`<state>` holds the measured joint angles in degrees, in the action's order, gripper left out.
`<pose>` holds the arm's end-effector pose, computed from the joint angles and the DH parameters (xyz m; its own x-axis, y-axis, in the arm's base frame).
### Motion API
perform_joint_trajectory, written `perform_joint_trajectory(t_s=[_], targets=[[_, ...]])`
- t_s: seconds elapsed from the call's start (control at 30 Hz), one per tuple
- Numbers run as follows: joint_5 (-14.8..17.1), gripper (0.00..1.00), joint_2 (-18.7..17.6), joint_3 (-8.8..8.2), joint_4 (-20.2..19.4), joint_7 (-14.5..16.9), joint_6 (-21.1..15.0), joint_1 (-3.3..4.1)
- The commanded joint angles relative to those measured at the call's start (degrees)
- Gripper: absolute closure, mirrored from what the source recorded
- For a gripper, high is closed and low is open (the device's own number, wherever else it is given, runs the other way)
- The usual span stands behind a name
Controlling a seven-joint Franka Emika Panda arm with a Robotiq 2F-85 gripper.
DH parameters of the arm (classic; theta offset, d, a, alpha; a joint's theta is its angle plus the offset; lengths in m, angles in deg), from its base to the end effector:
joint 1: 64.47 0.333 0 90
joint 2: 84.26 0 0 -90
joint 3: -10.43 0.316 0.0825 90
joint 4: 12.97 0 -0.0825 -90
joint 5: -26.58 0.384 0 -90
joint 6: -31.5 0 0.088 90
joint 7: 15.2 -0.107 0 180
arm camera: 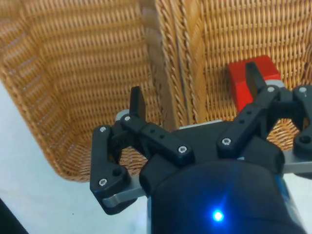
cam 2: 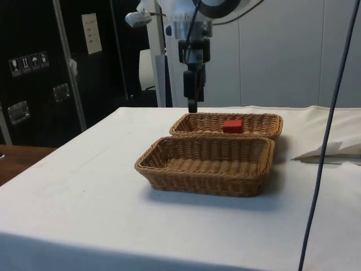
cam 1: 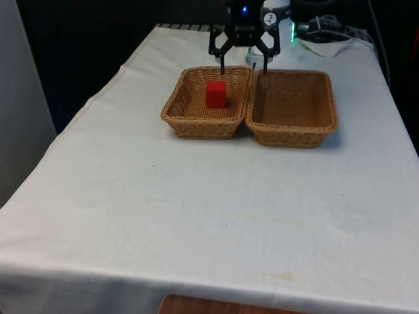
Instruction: Pick up the red cube and place it into the right basket.
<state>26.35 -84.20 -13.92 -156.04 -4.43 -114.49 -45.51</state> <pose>0.4705 -0.0443 0.2897 0.9940 0.0972 0.0506 0.0967 -0.9952 0.0116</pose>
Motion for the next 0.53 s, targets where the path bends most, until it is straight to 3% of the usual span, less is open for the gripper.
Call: perform_joint_trajectory(t_s=[0.0, 0.17, 0.2, 0.33, 0.5], targets=[[-1.2, 0.0, -0.06, 0.29, 0.74, -1.6, 0.8, 0.17], [-0.92, 0.0, -0.17, 1.6, 2.64, -3.32, 2.41, 0.17], [0.0, 0.0, 0.0, 1.66, 2.41, -2.18, 2.06, 0.06], [-0.63, 0.0, -0.11, 2.35, 3.44, -4.81, 3.15, 0.11], [0.0, 0.0, 0.0, 2.69, 3.55, -5.44, 3.09, 0.06]])
